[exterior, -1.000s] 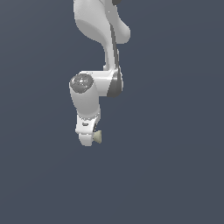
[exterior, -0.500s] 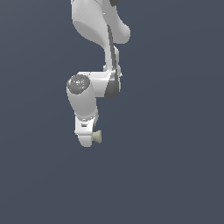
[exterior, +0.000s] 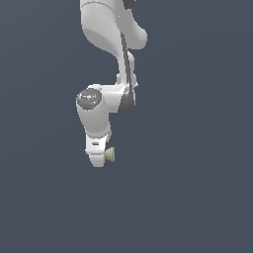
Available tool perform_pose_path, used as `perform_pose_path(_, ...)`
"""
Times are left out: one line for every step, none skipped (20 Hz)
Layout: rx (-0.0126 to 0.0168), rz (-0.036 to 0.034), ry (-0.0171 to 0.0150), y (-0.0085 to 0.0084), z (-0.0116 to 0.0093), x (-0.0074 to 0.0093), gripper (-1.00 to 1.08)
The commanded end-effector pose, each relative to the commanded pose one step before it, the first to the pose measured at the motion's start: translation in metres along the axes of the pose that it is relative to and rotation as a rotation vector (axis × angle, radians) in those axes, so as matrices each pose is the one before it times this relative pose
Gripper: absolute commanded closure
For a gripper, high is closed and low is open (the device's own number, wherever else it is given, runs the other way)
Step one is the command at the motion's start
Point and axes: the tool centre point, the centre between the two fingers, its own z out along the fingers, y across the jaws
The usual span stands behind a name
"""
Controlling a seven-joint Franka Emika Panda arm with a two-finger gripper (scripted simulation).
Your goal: Pick up the object and move it to a goal position.
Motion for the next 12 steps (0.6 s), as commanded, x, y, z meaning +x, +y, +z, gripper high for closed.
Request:
perform_pose_path(0.00139, -0.00157, 0.00041, -0.00090, 0.01325, 0.00040, -0.92)
perform_pose_path(0.00000, 0.00000, 0.00000, -0.00027, 0.00582, -0.00031, -0.92)
perform_pose_path(-0.00002, -0.00097, 0.00007, -0.00012, 0.00501, 0.00035, -0.92)
perform_pose_path(0.00000, 0.00000, 0.00000, -0.00012, 0.00422, -0.00023, -0.92)
perform_pose_path(-0.00003, -0.00069, 0.00003, 0.00004, 0.00340, 0.00025, -0.92)
perform_pose_path(0.00000, 0.00000, 0.00000, 0.00010, 0.00262, -0.00016, -0.92)
perform_pose_path(0.00000, 0.00000, 0.00000, 0.00023, 0.00182, -0.00012, -0.92)
perform_pose_path(0.00000, 0.00000, 0.00000, 0.00036, 0.00102, -0.00008, -0.92)
perform_pose_path(0.00000, 0.00000, 0.00000, 0.00041, 0.00026, -0.00004, -0.92)
perform_pose_path(0.00000, 0.00000, 0.00000, 0.00018, -0.00005, -0.00001, -0.92)
perform_pose_path(0.00000, 0.00000, 0.00000, 0.00000, 0.00000, 0.00000, 1.08)
perform_pose_path(0.00000, 0.00000, 0.00000, 0.00000, 0.00000, 0.00000, 1.08)
